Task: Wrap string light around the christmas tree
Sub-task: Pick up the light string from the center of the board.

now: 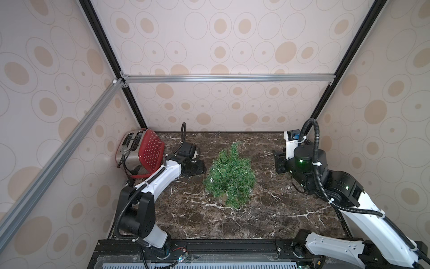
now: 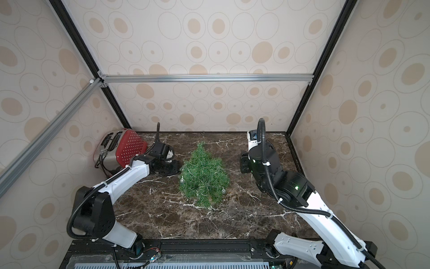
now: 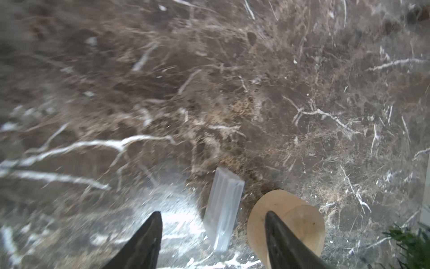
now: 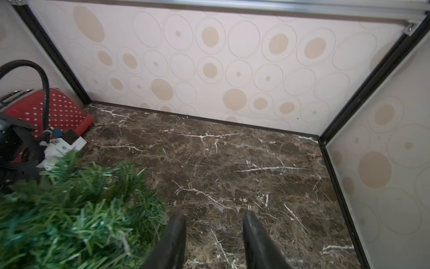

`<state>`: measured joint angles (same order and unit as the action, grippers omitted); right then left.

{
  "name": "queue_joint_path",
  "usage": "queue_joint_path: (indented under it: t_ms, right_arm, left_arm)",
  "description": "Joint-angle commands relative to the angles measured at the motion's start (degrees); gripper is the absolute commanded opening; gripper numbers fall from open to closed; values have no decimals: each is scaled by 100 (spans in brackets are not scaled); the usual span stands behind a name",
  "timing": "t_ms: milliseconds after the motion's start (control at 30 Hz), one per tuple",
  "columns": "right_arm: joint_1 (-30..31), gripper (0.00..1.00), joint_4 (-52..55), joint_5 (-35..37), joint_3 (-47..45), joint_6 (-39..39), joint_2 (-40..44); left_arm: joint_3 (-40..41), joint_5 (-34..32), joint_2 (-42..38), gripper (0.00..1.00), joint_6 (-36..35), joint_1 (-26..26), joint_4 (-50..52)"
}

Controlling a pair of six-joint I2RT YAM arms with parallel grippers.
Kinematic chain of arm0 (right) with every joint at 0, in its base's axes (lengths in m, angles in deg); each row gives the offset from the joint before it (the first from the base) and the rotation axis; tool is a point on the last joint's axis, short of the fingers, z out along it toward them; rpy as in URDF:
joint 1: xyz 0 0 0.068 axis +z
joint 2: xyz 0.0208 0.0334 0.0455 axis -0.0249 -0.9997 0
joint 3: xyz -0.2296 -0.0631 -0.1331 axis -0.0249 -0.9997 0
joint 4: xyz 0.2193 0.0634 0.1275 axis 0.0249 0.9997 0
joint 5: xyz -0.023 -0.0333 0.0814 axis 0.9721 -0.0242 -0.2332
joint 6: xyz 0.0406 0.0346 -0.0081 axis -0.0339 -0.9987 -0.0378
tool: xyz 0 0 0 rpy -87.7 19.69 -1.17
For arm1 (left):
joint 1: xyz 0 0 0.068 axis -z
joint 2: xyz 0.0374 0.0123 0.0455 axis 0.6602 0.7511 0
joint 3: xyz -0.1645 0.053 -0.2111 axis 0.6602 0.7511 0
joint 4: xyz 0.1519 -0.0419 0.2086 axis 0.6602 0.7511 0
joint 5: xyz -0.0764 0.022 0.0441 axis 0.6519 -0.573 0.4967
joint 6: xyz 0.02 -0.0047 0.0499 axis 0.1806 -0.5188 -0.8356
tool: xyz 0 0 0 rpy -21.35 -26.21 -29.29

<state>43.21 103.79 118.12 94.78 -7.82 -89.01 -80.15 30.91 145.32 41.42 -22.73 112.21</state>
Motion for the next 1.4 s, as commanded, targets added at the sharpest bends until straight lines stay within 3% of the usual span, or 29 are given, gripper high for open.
queue_joint_path:
  t_ms: [0,200,633,933,1067,1367]
  right_arm:
    - [-686,42,54,-1207,-315,-111,-32]
    - [-1305,42,-2,-1808,-635,-116,-70]
    - [-1442,42,-81,-2076,-1222,-279,-59]
    - [-1439,42,-125,-2116,-1435,-459,-14]
    - [-1443,42,-133,-2138,-1444,-504,-41]
    - [-1440,42,-127,-2170,-1422,-516,88]
  left_arm:
    - [-588,255,516,69,-634,2,691]
    - [-1124,501,1215,67,-1209,13,1254]
    - [-1311,288,1587,66,-1538,510,1659]
    - [-1390,-225,1834,54,-1272,616,1507]
    - [-1350,-192,1872,44,-1255,615,1444]
    - [-1191,5,1940,39,-1142,627,1218]
